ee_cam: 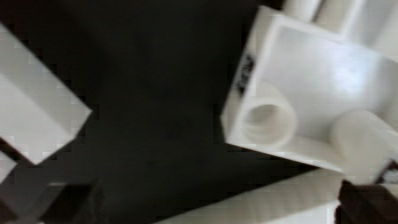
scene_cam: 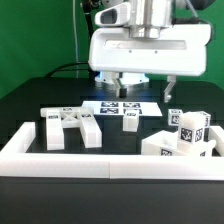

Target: Assemble chair

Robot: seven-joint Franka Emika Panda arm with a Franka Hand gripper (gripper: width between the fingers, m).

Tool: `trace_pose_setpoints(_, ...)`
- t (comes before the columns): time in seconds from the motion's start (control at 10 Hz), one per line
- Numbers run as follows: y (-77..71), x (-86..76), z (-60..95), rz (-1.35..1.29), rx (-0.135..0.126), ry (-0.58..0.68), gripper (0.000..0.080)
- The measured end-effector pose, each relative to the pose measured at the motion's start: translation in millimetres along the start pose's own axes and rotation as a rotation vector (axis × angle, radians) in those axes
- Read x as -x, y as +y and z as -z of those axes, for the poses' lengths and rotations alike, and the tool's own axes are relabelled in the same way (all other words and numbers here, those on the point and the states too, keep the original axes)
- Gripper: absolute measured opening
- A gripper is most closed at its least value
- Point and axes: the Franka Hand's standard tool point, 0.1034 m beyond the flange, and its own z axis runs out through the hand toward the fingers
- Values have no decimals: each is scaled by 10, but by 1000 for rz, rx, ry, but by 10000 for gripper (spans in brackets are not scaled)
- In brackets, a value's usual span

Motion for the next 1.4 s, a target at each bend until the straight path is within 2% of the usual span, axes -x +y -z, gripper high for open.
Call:
trace_pose_setpoints(0.4, -26, 7, -4, 2, 0, -5, 649)
trace_pose_setpoints(0.5, 79, 8, -18, 23, -9, -12, 649)
trace_pose_setpoints(0.7, 270, 161, -68, -12, -7, -88, 649)
trace_pose_setpoints(0.9, 447, 270, -88, -90, -30, -178, 649)
trace_pose_setpoints(1.2, 432, 274, -95, -83, -27, -189, 649)
trace_pose_setpoints(1.3, 427, 310, -92, -58, -31, -223, 649)
trace_pose_setpoints(1.4, 414, 348, -73, 10, -51, -284, 649)
